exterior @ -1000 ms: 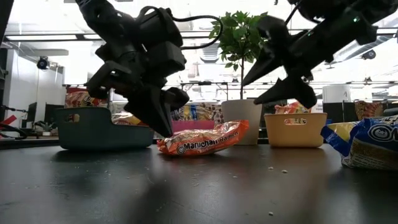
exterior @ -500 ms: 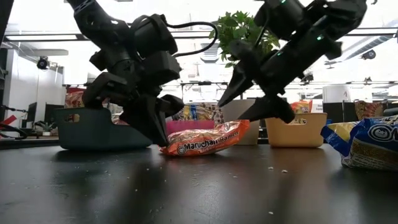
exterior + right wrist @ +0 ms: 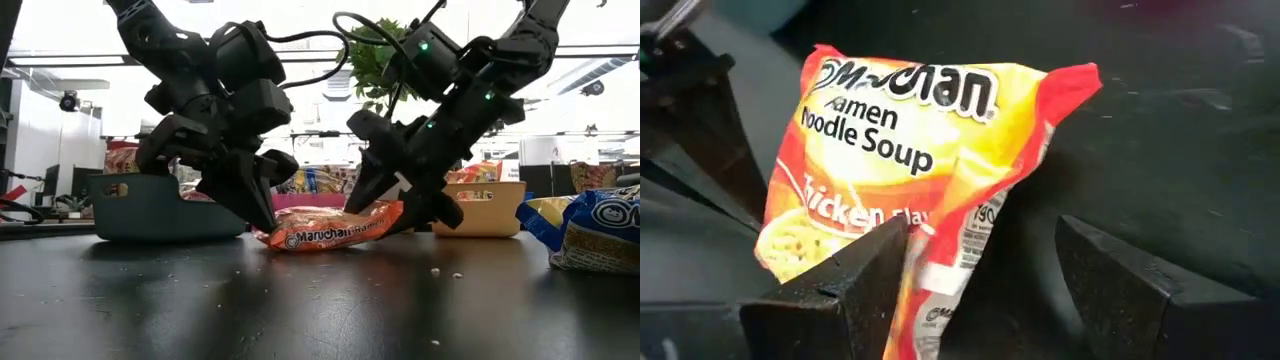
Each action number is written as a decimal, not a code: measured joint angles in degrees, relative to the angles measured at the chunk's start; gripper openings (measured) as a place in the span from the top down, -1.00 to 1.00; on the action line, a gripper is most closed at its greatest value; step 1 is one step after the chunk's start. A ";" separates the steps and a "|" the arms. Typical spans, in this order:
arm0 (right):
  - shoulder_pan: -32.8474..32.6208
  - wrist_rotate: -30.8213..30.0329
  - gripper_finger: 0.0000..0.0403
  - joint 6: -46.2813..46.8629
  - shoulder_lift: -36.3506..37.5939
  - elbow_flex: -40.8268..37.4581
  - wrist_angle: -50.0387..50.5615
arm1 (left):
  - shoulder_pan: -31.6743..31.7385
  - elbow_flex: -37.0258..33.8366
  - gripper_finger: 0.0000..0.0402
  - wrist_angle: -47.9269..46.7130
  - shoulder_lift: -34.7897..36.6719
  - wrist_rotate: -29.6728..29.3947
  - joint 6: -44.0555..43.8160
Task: Sort Maruchan noodles
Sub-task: Put the right orange noodle pack into the yellow bin
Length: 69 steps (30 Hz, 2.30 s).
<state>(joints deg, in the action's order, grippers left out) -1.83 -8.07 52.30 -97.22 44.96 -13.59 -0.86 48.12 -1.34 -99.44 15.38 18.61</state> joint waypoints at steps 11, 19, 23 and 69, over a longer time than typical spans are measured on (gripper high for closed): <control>0.00 2.55 -0.10 -5.16 -2.24 0.77 -5.90 | 0.00 -0.09 1.00 0.62 -0.02 0.07 0.13; 0.00 2.44 0.44 -5.71 -2.00 0.75 -6.49 | 0.00 -0.17 1.00 0.76 -0.02 0.10 0.13; 0.00 2.09 0.83 -6.83 -1.66 0.75 -6.51 | 0.00 -0.17 1.00 0.86 -0.02 0.22 0.13; -0.42 1.62 0.67 1.24 22.84 4.98 39.52 | 0.11 -5.34 1.00 24.83 0.03 -5.86 -1.16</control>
<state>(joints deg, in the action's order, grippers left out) -2.24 -6.45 53.53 -74.38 49.94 25.94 -0.75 42.78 23.48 -99.41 9.52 17.45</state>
